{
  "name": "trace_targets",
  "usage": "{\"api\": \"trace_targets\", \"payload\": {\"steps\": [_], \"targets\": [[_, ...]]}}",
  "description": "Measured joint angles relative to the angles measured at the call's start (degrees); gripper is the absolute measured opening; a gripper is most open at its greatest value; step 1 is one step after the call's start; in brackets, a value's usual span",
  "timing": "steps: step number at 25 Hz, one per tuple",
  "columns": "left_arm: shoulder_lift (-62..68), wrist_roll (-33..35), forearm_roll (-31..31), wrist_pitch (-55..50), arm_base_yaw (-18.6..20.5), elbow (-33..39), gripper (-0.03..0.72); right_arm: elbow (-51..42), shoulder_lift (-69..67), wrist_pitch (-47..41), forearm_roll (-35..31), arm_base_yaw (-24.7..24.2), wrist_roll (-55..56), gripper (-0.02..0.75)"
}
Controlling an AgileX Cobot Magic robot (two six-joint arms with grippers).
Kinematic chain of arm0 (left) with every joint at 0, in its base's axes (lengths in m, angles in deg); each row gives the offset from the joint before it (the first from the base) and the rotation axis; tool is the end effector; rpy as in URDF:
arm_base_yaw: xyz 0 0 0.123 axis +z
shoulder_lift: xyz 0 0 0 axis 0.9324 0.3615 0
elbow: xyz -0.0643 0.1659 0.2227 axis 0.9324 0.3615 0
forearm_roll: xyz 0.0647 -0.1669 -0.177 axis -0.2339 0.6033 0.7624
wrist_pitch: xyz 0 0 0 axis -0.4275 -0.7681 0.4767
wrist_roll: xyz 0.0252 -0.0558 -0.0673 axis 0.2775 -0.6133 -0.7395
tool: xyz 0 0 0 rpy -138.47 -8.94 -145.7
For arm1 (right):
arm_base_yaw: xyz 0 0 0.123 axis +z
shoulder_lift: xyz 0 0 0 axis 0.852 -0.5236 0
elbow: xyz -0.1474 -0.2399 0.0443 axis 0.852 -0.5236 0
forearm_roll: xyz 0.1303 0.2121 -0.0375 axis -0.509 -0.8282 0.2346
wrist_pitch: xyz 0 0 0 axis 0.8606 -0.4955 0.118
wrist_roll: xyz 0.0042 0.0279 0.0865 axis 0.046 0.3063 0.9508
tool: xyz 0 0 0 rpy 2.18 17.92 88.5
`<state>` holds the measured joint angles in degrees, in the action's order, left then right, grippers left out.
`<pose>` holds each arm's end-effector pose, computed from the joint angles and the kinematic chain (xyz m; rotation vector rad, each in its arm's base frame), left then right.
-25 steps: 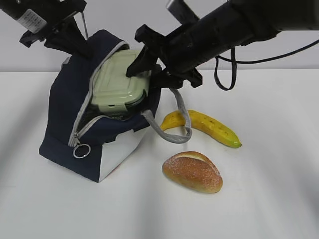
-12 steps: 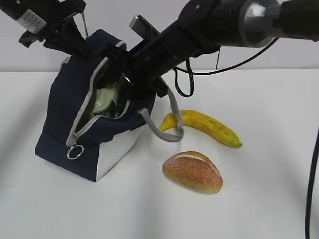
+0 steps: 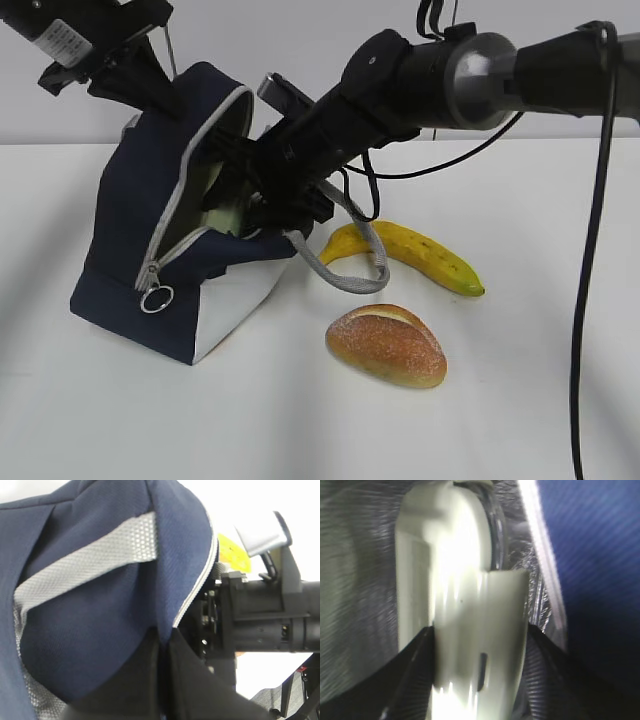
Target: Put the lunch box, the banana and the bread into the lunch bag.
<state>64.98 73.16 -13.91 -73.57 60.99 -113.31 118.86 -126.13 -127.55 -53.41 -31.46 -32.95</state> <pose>0.3959 -0.1022 0.3222 0.3856 2.6683 -0.7801 0.4207 0.2623 0.1929 -0.0522 2.6296 1.0340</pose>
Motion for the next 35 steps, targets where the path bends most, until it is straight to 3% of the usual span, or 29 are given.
{"api": "trace_targets", "payload": {"steps": [10,17,29,35], "targets": [[0.2,0.0,0.0,0.0,0.0,0.0,-0.002,0.5,-2.3,3.3,-2.2,0.1,0.0,0.443],[0.3,0.0,0.0,0.0,0.0,0.0,-0.002,0.8,-1.9,0.7,-1.3,-0.1,-2.0,0.49],[0.3,0.0,-0.1,0.0,0.0,0.0,-0.002,13.6,5.7,-22.9,14.6,-5.4,-2.7,0.494],[0.3,0.0,-0.1,0.0,0.0,0.0,-0.002,17.6,7.6,-29.8,30.6,-6.9,-2.7,0.493]]}}
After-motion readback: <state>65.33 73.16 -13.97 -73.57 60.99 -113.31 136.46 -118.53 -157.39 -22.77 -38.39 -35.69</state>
